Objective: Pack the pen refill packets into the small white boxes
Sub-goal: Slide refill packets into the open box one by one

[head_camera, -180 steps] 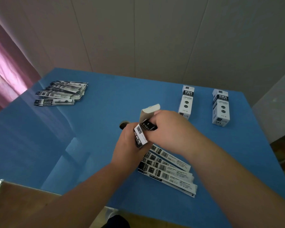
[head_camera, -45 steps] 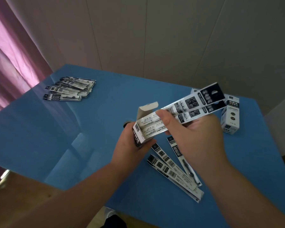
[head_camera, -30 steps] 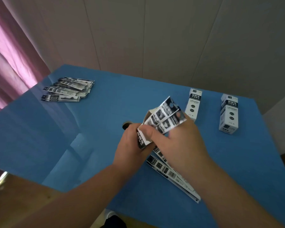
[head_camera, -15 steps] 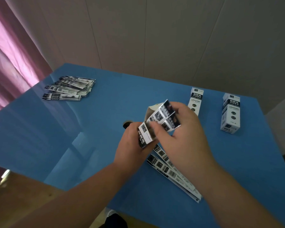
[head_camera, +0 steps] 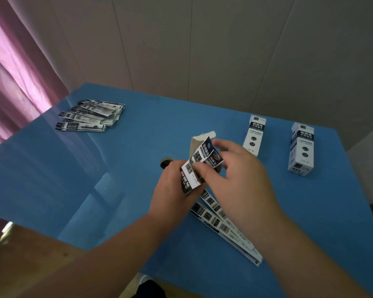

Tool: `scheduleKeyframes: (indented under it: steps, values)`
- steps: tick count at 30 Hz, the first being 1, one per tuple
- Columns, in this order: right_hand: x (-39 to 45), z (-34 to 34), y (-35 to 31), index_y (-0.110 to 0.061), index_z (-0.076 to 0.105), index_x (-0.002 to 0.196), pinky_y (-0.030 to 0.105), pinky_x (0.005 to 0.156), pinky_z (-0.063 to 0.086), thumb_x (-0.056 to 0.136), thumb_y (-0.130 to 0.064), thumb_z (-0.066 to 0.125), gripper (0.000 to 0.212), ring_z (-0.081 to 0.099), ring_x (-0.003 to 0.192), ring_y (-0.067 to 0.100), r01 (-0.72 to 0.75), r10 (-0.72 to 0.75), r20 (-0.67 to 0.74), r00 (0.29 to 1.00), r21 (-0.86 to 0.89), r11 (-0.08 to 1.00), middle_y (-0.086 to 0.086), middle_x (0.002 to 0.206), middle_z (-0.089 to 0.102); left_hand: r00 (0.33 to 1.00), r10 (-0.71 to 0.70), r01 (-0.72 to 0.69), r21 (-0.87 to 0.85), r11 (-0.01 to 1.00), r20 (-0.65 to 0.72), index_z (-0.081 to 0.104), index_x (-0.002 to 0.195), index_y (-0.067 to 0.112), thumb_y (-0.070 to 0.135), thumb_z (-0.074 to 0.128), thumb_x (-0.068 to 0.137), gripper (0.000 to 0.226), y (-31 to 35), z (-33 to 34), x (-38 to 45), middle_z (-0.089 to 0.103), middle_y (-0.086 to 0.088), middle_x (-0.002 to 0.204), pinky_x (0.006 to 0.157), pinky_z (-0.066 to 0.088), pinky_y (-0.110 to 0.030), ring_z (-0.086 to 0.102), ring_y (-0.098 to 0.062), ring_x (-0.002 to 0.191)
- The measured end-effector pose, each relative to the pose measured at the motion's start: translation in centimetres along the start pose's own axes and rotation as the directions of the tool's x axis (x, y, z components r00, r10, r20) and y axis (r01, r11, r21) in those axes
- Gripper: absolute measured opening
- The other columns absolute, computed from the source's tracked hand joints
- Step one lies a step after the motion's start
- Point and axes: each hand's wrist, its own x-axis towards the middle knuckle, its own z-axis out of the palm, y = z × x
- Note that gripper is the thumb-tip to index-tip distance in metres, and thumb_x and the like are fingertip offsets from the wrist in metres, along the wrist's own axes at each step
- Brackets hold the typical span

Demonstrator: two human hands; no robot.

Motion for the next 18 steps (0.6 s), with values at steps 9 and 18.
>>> scheduleKeyframes:
  steps: [9,18]
  values:
    - [2.1,0.6,-0.3,-0.03,0.059,0.066,0.031,0.066,0.047,0.092,-0.037,0.059,0.027,0.062,0.094,0.021,-0.014,0.079,0.281,0.957,-0.225,0.974,-0.004,0.106,0.066,0.998,0.019,-0.019,0.01,1.0,0.065,0.059,0.098,0.015,0.017,0.077,0.08,0.026,0.0,-0.1,0.1,0.06,0.003,0.091,0.069,0.05,-0.044,0.059,-0.029,0.086]
    - [2.7,-0.4,-0.2,-0.02,0.071,0.074,0.032,0.051,0.045,0.087,-0.041,0.061,0.026,0.056,0.058,0.013,0.07,-0.024,0.251,0.968,-0.178,0.982,0.0,0.063,0.06,1.0,0.007,-0.006,-0.013,1.0,0.013,0.06,0.102,0.023,0.036,0.074,0.079,0.03,0.8,-0.5,0.0,0.06,0.012,0.091,0.067,0.045,-0.023,0.06,-0.014,0.084]
